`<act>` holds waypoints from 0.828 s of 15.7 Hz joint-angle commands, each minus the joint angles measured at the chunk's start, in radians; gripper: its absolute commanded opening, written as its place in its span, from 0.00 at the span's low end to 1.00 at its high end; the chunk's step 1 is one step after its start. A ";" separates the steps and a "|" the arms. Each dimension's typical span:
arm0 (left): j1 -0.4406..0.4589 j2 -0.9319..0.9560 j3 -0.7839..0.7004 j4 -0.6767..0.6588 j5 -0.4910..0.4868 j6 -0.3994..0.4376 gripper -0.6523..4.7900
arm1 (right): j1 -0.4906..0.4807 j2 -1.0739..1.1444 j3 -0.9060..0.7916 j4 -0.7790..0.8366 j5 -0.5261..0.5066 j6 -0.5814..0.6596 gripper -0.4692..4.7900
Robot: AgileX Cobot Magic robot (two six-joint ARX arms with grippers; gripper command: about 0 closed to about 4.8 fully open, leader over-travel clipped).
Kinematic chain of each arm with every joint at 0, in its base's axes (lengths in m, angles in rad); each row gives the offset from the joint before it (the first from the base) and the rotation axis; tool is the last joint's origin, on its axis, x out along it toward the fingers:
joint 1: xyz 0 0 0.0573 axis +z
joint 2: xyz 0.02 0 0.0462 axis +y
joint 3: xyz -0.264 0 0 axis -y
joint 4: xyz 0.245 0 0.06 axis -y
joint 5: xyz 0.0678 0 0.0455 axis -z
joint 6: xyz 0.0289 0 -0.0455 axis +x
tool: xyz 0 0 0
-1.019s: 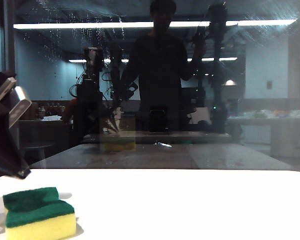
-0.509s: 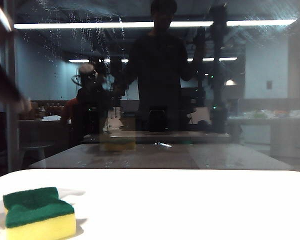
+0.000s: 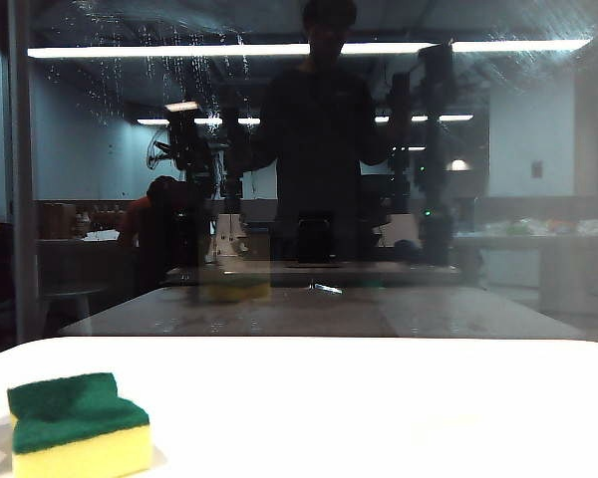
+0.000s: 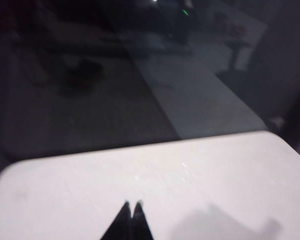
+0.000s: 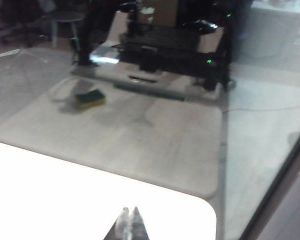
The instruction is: Reach upward to find where there is water on the glass, pick up the sponge from the table, dry the water, and finally place the sponge back on the table.
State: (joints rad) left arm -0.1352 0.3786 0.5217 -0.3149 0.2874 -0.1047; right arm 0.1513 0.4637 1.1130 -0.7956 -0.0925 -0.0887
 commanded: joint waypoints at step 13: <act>0.000 -0.319 -0.019 -0.028 -0.246 0.179 0.11 | -0.001 -0.325 -0.611 0.634 0.075 0.014 0.08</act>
State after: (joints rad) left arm -0.1352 0.0685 0.5114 -0.3553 0.0475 0.0719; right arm 0.1509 0.1509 0.5205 -0.2058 -0.0250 -0.0765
